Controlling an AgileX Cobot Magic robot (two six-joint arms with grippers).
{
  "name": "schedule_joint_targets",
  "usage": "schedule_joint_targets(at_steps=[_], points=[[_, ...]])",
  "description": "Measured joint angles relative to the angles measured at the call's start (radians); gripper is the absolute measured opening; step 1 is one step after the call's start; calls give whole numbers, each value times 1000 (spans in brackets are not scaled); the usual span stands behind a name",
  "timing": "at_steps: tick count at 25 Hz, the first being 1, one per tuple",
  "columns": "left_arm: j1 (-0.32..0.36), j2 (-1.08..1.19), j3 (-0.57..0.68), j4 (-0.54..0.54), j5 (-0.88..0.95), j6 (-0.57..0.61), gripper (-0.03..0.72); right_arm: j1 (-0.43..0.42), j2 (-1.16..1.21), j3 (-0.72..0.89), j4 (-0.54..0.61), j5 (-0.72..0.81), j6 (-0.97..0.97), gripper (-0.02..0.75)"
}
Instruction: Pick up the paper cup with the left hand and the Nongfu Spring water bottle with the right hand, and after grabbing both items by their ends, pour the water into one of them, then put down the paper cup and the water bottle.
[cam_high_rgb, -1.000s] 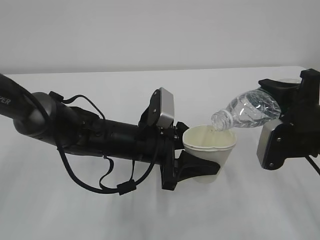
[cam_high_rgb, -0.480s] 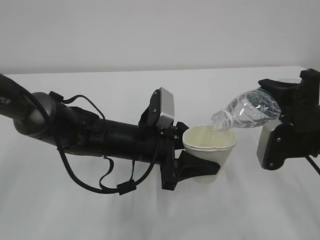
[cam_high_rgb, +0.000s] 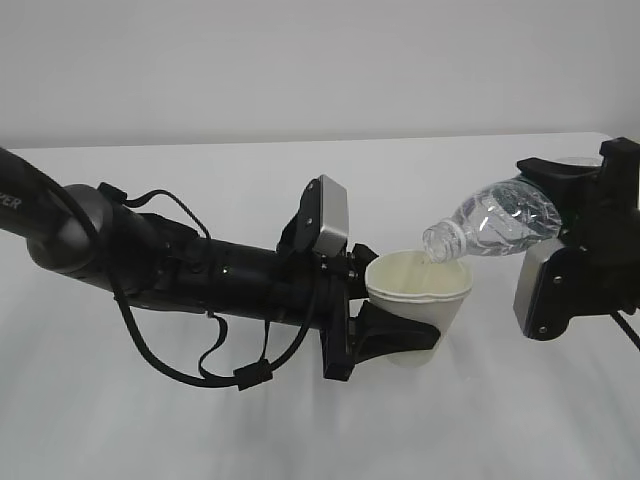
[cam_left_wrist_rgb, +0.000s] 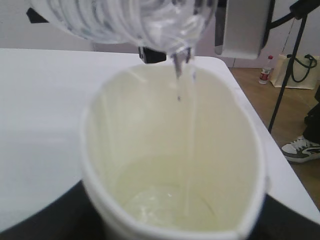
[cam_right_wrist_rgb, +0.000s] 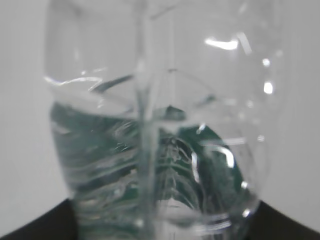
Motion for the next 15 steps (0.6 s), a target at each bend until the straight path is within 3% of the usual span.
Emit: schedule_joint_targets(at_steps=[15], points=[[0, 0, 0, 2, 0, 0, 426, 0, 0, 0, 0, 0, 0, 355]])
